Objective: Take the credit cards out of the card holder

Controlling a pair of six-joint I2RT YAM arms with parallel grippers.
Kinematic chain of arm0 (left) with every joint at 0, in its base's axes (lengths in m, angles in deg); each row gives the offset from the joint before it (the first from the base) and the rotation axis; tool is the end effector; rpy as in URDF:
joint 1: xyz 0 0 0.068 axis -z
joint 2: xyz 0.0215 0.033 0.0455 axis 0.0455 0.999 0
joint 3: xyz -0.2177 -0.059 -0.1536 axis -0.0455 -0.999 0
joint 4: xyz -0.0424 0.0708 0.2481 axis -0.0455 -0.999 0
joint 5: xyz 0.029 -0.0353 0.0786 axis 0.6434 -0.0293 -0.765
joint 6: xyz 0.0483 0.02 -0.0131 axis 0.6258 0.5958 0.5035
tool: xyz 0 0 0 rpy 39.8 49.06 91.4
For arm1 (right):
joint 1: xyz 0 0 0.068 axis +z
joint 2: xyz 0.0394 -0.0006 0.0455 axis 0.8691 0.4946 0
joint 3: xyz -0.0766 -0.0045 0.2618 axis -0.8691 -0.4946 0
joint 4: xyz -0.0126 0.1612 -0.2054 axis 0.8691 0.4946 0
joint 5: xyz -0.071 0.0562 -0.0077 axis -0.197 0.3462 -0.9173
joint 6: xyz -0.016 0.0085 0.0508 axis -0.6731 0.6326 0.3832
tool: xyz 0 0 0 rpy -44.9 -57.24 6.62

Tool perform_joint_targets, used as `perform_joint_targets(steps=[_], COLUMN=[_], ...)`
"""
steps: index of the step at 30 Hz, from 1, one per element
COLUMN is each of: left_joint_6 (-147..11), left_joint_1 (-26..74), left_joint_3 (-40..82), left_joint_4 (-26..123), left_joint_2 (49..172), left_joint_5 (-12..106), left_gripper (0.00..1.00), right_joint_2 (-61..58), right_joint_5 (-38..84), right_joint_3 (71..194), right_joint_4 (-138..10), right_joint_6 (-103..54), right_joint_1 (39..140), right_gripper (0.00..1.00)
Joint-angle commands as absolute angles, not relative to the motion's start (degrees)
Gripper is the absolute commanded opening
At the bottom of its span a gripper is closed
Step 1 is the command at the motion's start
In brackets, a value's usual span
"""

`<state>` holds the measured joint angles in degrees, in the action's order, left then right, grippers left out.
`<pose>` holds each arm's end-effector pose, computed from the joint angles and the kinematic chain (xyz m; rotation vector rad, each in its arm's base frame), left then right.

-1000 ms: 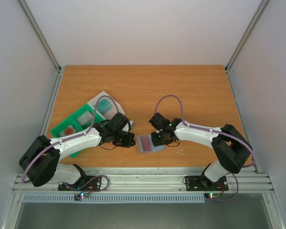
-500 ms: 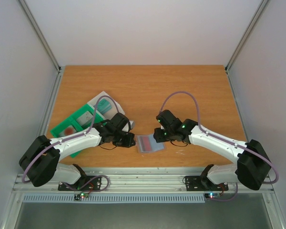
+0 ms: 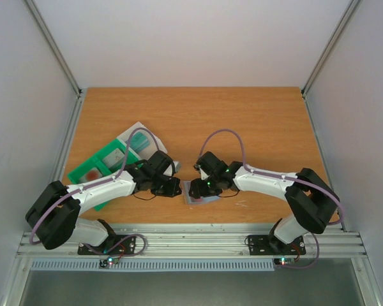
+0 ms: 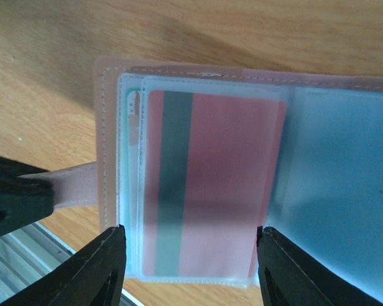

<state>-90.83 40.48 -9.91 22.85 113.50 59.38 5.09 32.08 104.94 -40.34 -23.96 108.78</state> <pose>0.1738 -0.1799 0.1798 0.3590 2.8134 -0.8721 0.1819 0.2201 0.1717 -1.0691 2.5742 0.6612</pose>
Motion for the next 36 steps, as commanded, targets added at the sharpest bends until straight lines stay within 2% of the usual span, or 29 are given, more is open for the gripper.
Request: perform_joint_targets(steps=[1, 3, 10, 16, 23, 29, 33, 36], left_joint_6=[-90.7, -90.6, -90.7, -90.0, -89.7, -89.4, -90.8, -93.0], left_joint_1=[40.2, 40.2, 40.2, 40.2, 40.2, 40.2, 40.3, 40.2], left_joint_3=[-9.4, -9.5, -9.6, -10.1, -9.6, -8.5, -7.5, -6.9], left_joint_4=[25.0, 25.0, 25.1, 25.2, 24.1, 20.7, 17.3, 16.0], left_joint_2=[112.7, 112.5, 112.7, 113.7, 112.9, 113.2, 112.7, 110.4], left_joint_5=[59.8, 59.7, 59.3, 57.1, 56.8, 53.3, 48.2, 46.4], left_gripper=[0.00, 0.00, 0.00, 0.00, 0.00, 0.07, 0.21, 0.25], right_joint_2=[7.1, 7.9, 10.0, 10.4, 8.1, 7.3, 5.3, 2.6], right_joint_5=[33.3, 32.7, 33.8, 33.1, 28.3, 27.4, 28.3, 28.4], right_joint_3=[103.8, 103.8, 103.8, 103.6, 103.7, 100.9, 98.5, 97.3], right_joint_4=[-43.6, -43.1, -43.5, -43.4, -39.5, -42.9, -45.7, -46.1], right_joint_6=[-23.1, -23.2, -23.2, -22.7, -21.4, -19.7, -18.0, -17.5], right_joint_1=[109.5, 109.5, 109.7, 110.2, 110.3, 110.3, 110.3, 110.2], right_gripper=[0.54, 0.50, 0.54, 0.44, 0.41, 0.30, 0.26, 0.19])
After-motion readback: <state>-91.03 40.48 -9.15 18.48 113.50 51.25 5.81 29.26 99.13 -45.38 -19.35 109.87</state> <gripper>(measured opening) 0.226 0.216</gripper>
